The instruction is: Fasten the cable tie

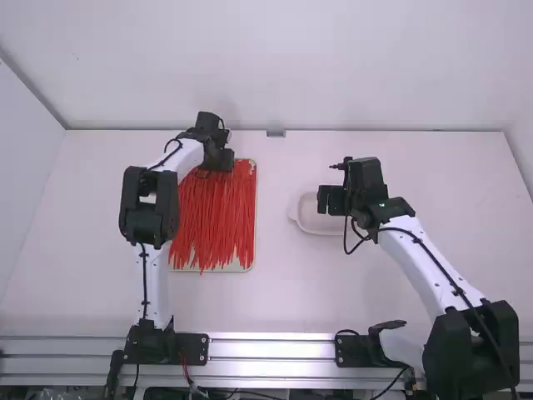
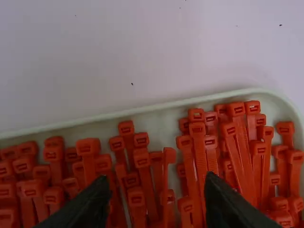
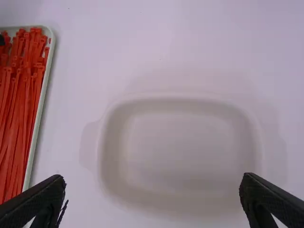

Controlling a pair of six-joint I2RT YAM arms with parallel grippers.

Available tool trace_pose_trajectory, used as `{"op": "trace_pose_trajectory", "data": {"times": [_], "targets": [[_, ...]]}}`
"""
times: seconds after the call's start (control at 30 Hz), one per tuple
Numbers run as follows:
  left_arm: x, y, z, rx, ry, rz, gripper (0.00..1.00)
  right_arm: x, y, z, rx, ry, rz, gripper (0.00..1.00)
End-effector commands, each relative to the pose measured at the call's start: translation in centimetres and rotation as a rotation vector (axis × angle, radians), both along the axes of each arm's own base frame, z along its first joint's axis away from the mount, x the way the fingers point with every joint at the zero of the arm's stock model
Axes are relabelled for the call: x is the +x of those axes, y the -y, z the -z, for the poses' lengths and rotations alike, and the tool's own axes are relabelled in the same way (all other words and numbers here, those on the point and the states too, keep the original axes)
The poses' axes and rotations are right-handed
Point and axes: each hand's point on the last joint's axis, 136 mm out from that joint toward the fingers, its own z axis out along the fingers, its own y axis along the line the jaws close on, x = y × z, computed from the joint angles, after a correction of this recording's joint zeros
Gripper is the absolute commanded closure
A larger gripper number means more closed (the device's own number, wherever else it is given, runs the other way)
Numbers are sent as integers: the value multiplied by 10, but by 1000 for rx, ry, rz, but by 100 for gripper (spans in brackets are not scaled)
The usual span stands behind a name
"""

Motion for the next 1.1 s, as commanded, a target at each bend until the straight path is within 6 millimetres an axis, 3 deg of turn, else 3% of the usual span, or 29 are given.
{"op": "trace_pose_trajectory", "data": {"times": [0.0,0.33,0.37,0.63,1.07], "targets": [[-4,8,8,3,-15,12,51,6,-2,-10,6,22,-2,2],[-6,15,10,-2,-19,9,60,6,-2,-10,6,22,-3,2],[-7,16,11,-3,-22,10,66,6,-2,-10,6,22,-2,2],[-12,12,22,0,-32,3,68,6,-2,-10,7,22,-2,2],[-12,6,23,19,-33,-16,78,6,-2,-10,7,22,-2,2]]}}
